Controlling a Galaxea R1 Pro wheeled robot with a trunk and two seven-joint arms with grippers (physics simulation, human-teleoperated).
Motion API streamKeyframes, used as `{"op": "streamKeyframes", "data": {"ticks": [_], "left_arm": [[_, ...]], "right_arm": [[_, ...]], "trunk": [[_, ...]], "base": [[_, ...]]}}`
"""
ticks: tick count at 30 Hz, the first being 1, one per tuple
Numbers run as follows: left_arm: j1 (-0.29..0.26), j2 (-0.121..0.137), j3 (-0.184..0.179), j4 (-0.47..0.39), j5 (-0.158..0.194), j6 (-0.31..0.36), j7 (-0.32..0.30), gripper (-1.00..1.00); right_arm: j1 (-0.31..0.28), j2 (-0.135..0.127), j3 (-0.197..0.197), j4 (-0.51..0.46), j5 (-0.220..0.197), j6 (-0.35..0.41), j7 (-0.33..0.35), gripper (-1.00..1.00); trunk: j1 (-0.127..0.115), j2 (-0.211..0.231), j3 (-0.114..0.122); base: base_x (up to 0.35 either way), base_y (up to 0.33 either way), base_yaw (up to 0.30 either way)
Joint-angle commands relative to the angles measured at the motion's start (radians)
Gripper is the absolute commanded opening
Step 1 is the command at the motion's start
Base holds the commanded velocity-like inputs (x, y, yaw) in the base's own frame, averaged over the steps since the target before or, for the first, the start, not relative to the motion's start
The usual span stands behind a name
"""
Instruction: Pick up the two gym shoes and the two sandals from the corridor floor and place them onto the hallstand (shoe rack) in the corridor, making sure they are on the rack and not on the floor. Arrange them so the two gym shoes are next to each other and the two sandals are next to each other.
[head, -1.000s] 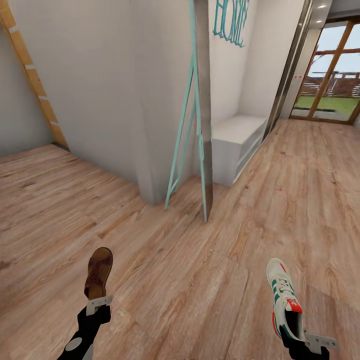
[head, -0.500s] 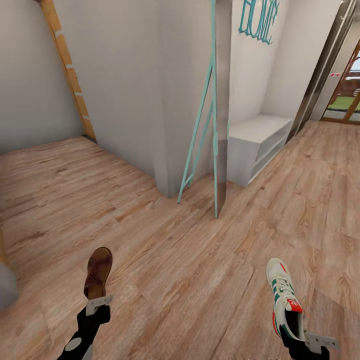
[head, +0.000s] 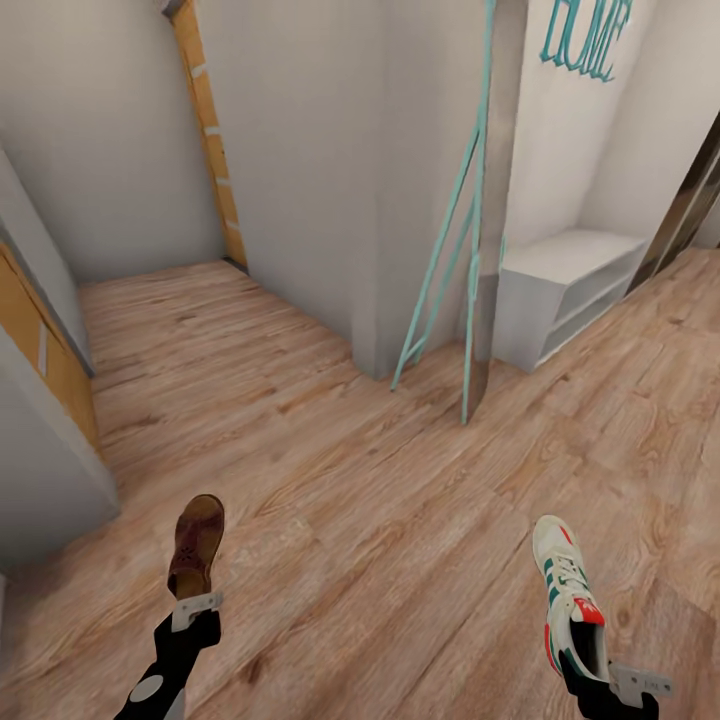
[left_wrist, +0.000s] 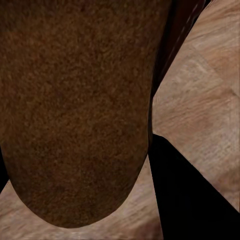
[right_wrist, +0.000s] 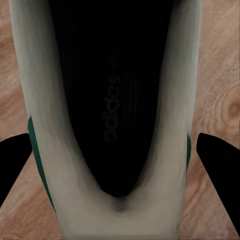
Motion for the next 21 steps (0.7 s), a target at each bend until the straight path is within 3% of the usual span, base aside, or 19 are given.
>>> {"op": "streamKeyframes", "data": {"ticks": [1, 6, 21], "left_arm": [[-0.001, 0.0, 0.0, 0.001, -0.001, -0.003, 0.001, -1.0], [-0.001, 0.0, 0.0, 0.001, -0.001, -0.003, 0.001, -1.0], [-0.001, 0.001, 0.0, 0.0, 0.0, -0.003, 0.002, -1.0]], "right_arm": [[-0.001, 0.0, -0.002, 0.001, -0.01, -0.002, 0.009, -1.0], [0.0, 0.0, -0.003, 0.001, -0.01, -0.002, 0.009, -1.0], [0.0, 0.0, -0.003, 0.001, -0.01, -0.002, 0.009, -1.0]], "trunk": [[-0.001, 0.0, -0.001], [-0.001, 0.0, -0.004], [-0.001, 0.0, -0.012]], "base": [[-0.337, 0.0, 0.278], [-0.33, -0.04, 0.278], [-0.246, -0.171, 0.278]]}}
